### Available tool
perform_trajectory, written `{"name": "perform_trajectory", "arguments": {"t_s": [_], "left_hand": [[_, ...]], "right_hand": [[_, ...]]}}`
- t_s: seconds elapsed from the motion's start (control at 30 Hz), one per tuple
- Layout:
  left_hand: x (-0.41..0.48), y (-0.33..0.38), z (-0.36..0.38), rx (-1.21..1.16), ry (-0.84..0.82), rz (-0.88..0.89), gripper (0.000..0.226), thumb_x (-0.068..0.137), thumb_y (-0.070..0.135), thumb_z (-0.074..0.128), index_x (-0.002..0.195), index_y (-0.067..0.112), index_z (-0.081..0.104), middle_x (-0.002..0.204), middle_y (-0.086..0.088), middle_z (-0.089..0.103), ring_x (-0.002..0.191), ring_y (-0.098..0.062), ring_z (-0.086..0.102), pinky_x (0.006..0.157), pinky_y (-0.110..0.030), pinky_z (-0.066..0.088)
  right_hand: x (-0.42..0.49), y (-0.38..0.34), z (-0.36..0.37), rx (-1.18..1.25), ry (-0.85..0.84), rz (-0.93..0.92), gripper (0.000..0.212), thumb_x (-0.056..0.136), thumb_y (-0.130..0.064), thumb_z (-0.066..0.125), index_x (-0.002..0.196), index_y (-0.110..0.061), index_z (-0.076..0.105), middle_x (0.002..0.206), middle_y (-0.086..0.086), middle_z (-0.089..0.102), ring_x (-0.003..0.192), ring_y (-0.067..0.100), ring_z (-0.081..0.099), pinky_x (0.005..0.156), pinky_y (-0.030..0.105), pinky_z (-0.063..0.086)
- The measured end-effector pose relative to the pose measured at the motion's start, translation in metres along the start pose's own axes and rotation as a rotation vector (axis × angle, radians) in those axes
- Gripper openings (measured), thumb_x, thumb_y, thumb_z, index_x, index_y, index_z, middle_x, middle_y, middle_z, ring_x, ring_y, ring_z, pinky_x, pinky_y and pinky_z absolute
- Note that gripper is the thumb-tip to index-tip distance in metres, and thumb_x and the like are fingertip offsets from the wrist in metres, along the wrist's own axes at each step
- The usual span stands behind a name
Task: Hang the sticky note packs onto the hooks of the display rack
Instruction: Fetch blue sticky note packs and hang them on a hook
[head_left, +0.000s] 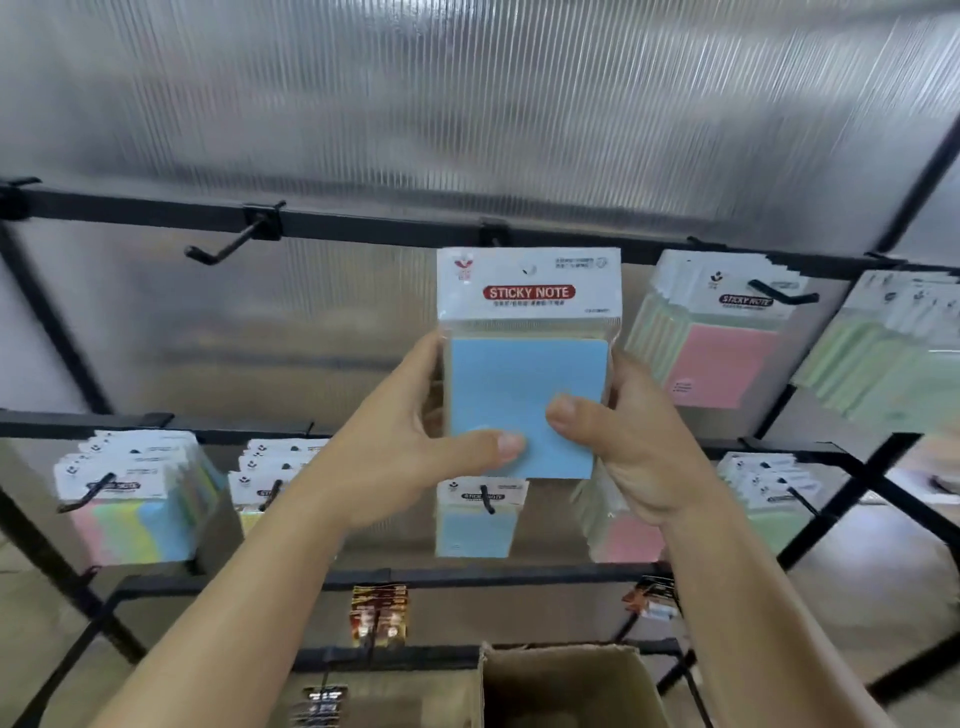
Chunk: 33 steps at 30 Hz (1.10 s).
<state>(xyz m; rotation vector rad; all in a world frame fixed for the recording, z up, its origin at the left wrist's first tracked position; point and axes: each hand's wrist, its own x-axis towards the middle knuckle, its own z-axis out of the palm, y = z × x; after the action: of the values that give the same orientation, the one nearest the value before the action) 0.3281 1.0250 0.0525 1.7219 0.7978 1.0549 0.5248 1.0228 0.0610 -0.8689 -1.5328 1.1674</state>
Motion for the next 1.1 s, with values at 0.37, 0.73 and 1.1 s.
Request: {"name": "perform_trajectory", "arguments": {"t_s": [0.37,0.73,1.1], "left_hand": [[-0.041,0.017,0.032,-0.315,-0.091,0.082,0.085,0.062,0.028,0.075,0.136,0.024,0.033,0.126,0.000,0.060,0.113,-0.015,0.064,0.080,-0.024,0.056],[-0.051,-0.037,0.167,-0.446,-0.316,-0.356,0.075,0.054,0.052,0.076,0.122,0.035,0.050,0.109,0.006,0.070,0.093,-0.018,0.070,0.065,-0.037,0.053],[-0.041,-0.033,0.368,-0.484,-0.627,-0.484,0.077,0.051,0.042,0.083,0.120,0.031,0.052,0.110,0.002,0.071,0.095,-0.019,0.071,0.069,-0.034,0.057]], "right_hand": [[-0.066,-0.021,0.026,0.056,0.059,-0.097,0.069,0.068,-0.051,0.078,0.124,-0.015,0.057,0.121,0.006,0.066,0.114,0.029,0.062,0.087,0.040,0.052],[-0.209,0.019,-0.023,-0.191,0.479,0.267,0.071,0.069,-0.071,0.066,0.123,-0.024,0.060,0.111,0.008,0.069,0.099,0.045,0.062,0.076,0.072,0.045],[-0.340,0.013,-0.128,-0.287,1.368,0.083,0.028,0.073,-0.048,0.067,0.082,-0.022,0.066,0.081,0.007,0.069,0.072,0.023,0.067,0.060,0.040,0.054]]}}
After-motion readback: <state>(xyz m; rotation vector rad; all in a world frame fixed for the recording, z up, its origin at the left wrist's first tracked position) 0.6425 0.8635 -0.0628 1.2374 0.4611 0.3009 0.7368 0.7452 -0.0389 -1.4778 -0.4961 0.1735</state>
